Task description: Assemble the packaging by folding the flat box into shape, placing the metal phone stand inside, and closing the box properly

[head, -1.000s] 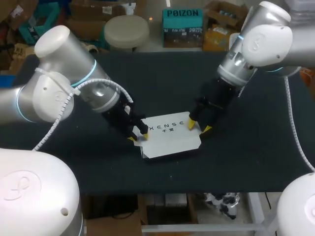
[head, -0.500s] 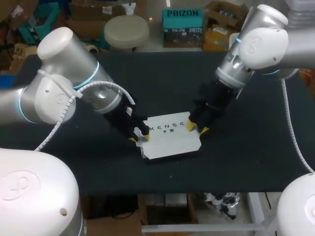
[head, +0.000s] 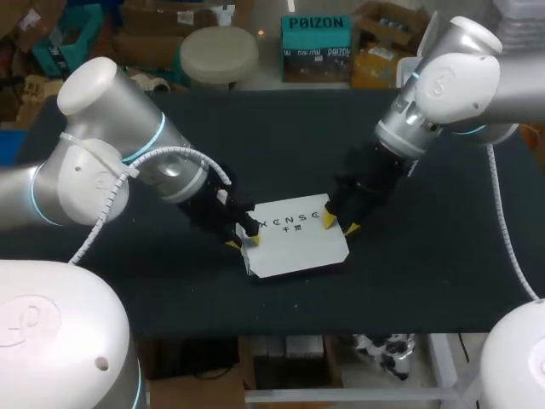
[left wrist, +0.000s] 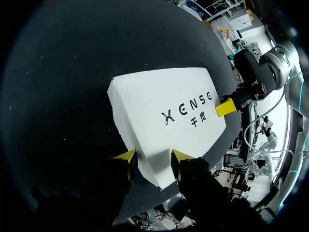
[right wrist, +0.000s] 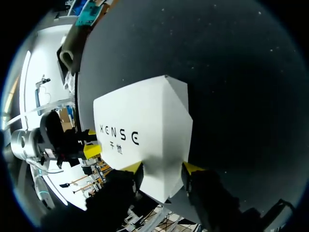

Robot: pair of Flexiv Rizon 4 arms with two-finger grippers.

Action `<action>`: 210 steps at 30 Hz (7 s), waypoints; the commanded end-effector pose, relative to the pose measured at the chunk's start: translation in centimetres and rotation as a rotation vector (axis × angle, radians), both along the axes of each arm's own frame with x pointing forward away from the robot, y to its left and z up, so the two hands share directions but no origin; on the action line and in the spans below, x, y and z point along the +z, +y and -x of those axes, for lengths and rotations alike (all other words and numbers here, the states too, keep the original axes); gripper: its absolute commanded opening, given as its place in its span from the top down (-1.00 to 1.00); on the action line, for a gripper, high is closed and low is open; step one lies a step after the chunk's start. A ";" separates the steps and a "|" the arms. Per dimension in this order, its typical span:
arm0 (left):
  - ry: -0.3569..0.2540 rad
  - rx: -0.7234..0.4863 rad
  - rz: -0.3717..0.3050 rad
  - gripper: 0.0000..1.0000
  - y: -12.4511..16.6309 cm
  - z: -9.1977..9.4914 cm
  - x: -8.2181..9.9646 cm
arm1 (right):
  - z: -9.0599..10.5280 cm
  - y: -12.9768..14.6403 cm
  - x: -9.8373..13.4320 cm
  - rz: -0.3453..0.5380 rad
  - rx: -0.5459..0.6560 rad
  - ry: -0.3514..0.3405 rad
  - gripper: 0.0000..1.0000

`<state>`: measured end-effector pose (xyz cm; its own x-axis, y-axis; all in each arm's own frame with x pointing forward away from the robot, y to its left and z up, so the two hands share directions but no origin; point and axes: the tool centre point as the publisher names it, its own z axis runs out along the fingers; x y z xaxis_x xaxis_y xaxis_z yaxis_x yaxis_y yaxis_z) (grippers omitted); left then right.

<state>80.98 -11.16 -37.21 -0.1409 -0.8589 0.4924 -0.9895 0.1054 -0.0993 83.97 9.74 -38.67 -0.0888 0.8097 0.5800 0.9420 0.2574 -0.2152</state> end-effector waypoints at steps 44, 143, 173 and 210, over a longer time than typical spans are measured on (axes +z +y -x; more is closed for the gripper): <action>0.100 0.055 0.061 0.12 -0.6 -0.9 -0.4 | 0.0 0.4 0.4 0.010 -0.041 0.091 0.00; 0.499 0.141 0.054 0.18 -1.3 -4.0 4.3 | -2.6 0.8 4.9 0.028 -0.057 0.361 0.01; 0.664 0.185 0.080 0.18 -1.1 -4.9 4.9 | -2.8 1.0 5.7 0.012 -0.051 0.427 0.01; 0.769 0.199 0.148 0.23 -0.9 -6.3 6.0 | -4.0 1.5 6.6 -0.005 -0.053 0.456 0.01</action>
